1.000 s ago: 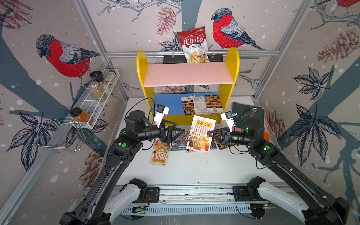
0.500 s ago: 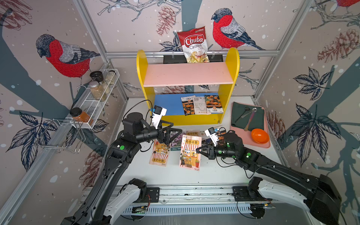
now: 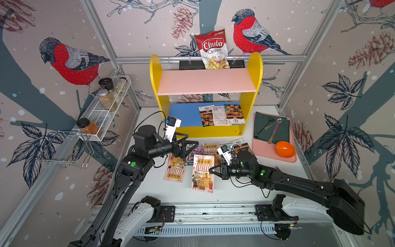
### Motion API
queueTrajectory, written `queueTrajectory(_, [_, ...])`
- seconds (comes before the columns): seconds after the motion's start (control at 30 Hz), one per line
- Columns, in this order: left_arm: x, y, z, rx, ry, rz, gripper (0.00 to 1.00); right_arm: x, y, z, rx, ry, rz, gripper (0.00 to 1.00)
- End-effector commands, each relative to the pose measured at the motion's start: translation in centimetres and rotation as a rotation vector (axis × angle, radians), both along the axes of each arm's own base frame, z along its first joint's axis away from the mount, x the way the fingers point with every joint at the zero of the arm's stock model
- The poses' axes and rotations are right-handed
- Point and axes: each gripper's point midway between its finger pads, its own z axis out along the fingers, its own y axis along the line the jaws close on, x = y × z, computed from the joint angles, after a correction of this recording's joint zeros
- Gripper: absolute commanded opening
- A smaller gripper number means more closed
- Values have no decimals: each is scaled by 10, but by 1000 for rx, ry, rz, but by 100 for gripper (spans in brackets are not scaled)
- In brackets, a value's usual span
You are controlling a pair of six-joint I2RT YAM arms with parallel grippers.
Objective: Take the seed bag off the shelf
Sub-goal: Place the seed packet at the center of the board.
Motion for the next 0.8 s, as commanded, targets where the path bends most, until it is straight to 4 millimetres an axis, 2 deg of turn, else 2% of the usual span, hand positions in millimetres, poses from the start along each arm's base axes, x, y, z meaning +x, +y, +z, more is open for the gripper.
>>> queueTrajectory(0.0, [3, 3, 0, 12, -35, 22, 95, 3, 7, 0, 22, -11, -9, 0])
queueTrajectory(0.17, [4, 7, 3, 7, -59, 52, 95, 4, 19, -15, -17, 2, -2, 0])
queueTrajectory(0.2, [5, 7, -6, 13, -40, 55, 95, 5, 22, -19, -24, 5, -2, 0])
queueTrajectory(0.47, [2, 12, -7, 15, -44, 83, 96, 16, 46, -42, -77, 29, 9, 0])
queueTrajectory(0.77, [4, 15, -10, 27, -42, 104, 96, 17, 70, -69, -113, 71, 41, 0])
